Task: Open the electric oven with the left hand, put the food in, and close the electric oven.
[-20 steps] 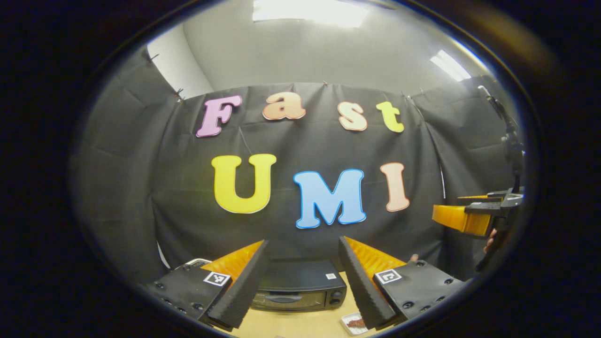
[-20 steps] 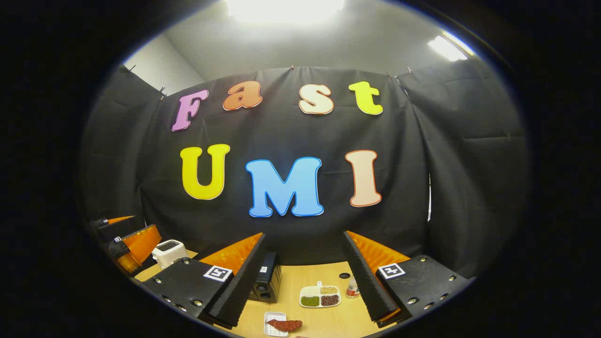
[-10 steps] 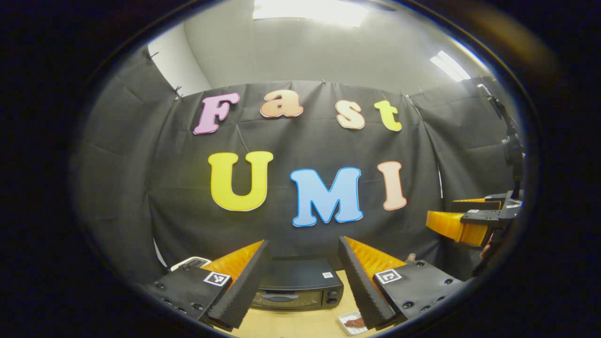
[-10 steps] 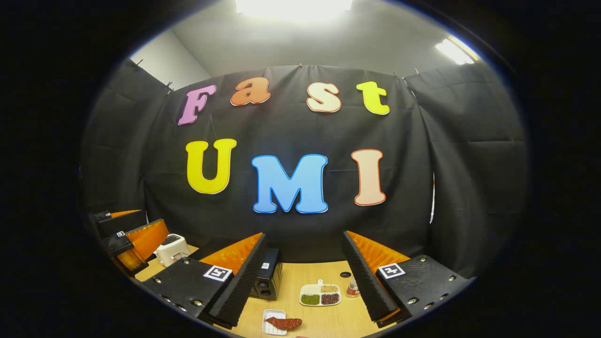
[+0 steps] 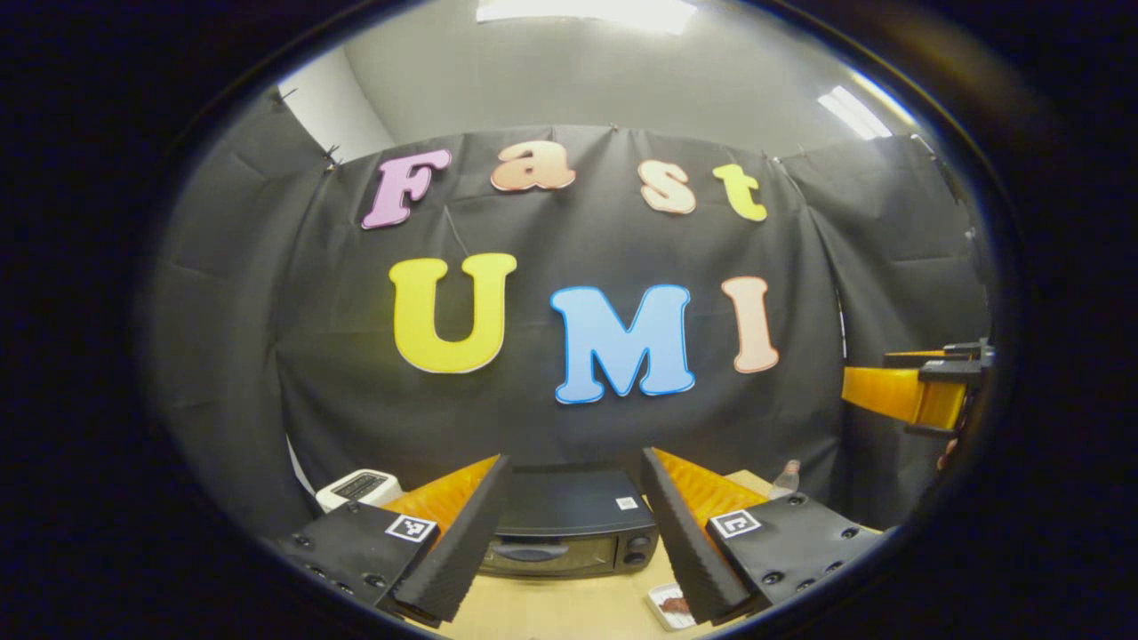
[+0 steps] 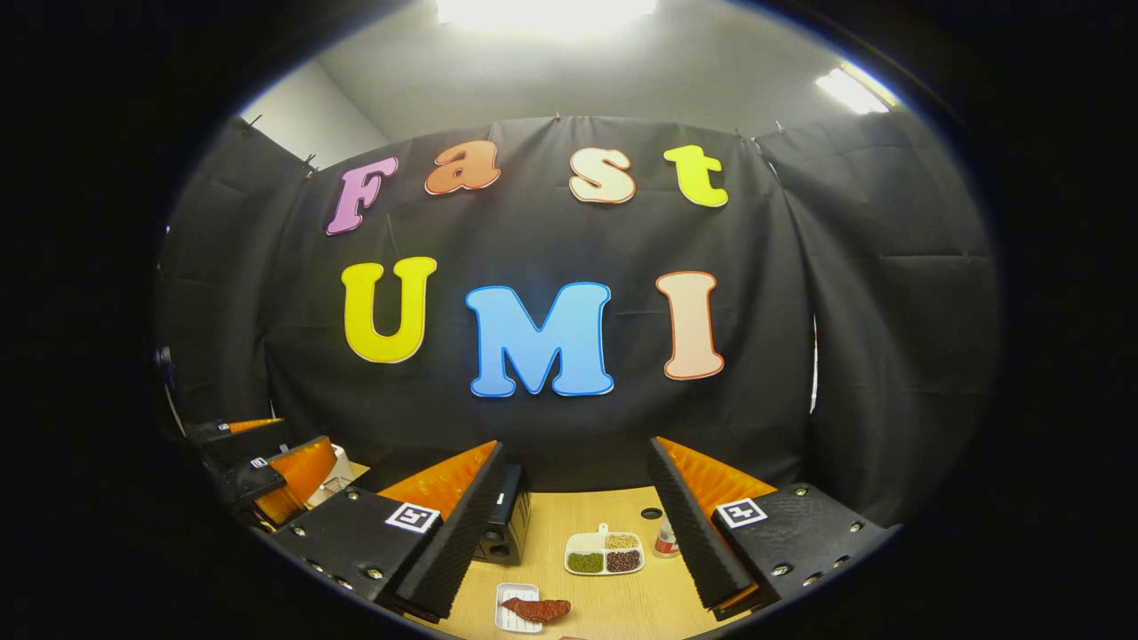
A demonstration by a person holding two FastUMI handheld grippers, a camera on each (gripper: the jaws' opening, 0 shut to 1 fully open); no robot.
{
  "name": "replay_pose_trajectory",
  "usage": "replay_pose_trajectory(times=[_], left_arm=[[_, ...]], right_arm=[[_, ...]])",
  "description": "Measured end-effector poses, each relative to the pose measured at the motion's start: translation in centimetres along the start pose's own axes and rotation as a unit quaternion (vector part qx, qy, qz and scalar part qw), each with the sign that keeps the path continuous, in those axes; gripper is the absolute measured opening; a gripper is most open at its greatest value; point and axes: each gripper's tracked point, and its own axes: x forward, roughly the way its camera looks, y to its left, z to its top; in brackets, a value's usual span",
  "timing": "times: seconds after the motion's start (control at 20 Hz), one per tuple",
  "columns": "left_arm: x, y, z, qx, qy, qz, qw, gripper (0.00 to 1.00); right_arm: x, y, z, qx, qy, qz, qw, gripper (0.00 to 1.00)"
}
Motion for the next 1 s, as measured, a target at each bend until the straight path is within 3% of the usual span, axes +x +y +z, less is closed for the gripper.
replay_pose_trajectory(times=[0.15, 0.2, 0.5, 0.8, 0.85, 1.0], left_arm=[[2.5, 1.6, -4.2, -0.02, 0.044, 0.005, 0.999, 0.93], [3.1, 2.3, -5.9, -0.018, 0.058, 0.01, 0.998, 0.99], [8.6, 4.6, -13.8, -0.024, 0.139, 0.02, 0.99, 0.99], [13.6, 5.5, -19.5, 0.007, 0.182, 0.019, 0.983, 0.96], [14.2, 5.7, -20.3, 0.005, 0.191, 0.02, 0.981, 0.99], [15.5, 6.3, -23.5, -0.001, 0.217, 0.029, 0.976, 0.96]], right_arm=[[0.7, -0.5, -0.5, 0.001, 0.007, -0.006, 1.0, 0.97], [0.8, -0.8, -0.7, 0.0, 0.01, -0.008, 1.0, 0.97], [1.7, -2.2, -1.7, -0.006, 0.02, -0.022, 1.0, 0.98], [1.9, -3.9, -2.5, -0.01, 0.035, -0.043, 0.998, 0.98], [1.9, -4.2, -2.6, -0.012, 0.036, -0.047, 0.998, 0.97], [1.8, -5.2, -3.1, -0.012, 0.043, -0.06, 0.997, 0.98]])
